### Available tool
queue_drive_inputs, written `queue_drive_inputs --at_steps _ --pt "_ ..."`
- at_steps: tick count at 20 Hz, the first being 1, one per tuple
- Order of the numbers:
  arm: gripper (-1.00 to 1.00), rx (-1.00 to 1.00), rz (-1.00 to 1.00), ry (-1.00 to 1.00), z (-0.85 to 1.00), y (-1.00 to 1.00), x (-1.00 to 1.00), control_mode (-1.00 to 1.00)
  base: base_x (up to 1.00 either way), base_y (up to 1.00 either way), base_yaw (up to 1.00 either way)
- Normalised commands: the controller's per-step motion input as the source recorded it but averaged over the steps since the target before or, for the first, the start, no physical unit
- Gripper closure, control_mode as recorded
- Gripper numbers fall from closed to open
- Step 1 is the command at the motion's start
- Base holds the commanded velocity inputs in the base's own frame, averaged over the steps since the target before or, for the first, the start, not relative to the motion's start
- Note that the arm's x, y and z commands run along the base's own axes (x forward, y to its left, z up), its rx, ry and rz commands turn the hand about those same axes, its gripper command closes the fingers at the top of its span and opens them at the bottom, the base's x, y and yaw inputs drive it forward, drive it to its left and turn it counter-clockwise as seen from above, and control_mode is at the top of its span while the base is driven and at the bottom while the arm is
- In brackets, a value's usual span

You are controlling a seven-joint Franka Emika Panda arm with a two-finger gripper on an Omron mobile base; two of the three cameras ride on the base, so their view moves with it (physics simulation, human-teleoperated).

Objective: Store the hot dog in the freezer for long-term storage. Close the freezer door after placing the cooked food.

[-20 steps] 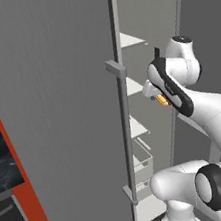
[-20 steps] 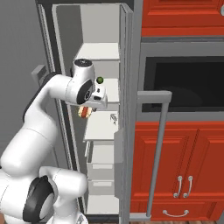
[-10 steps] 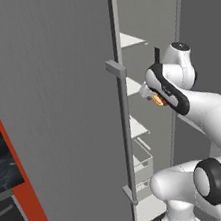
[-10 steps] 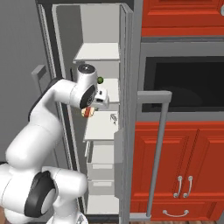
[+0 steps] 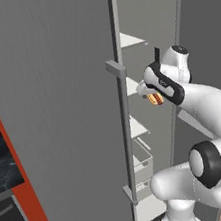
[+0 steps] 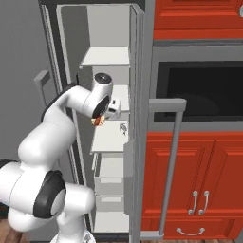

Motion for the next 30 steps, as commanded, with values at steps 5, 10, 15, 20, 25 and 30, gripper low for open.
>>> queue_drive_inputs --at_steps 5,10,15,20,25,30 --pt "1.0 0.0 -0.05 0.0 0.0 0.01 0.37 -1.0 0.0 0.0 0.0" --pt "1.0 0.0 -0.05 0.0 0.0 0.14 0.45 -1.0 0.0 0.0 0.0" --pt "1.0 0.0 -0.03 0.0 0.0 0.09 0.53 -1.0 0.0 0.0 0.0" --pt "1.0 0.0 0.0 0.0 -0.03 0.0 0.5 -1.0 0.0 0.0 0.0" --pt "1.0 0.0 0.0 0.0 -0.19 0.0 0.41 -1.0 0.0 0.0 0.0" --pt "1.0 0.0 0.0 0.0 -0.13 0.0 0.49 -1.0 0.0 0.0 0.0"
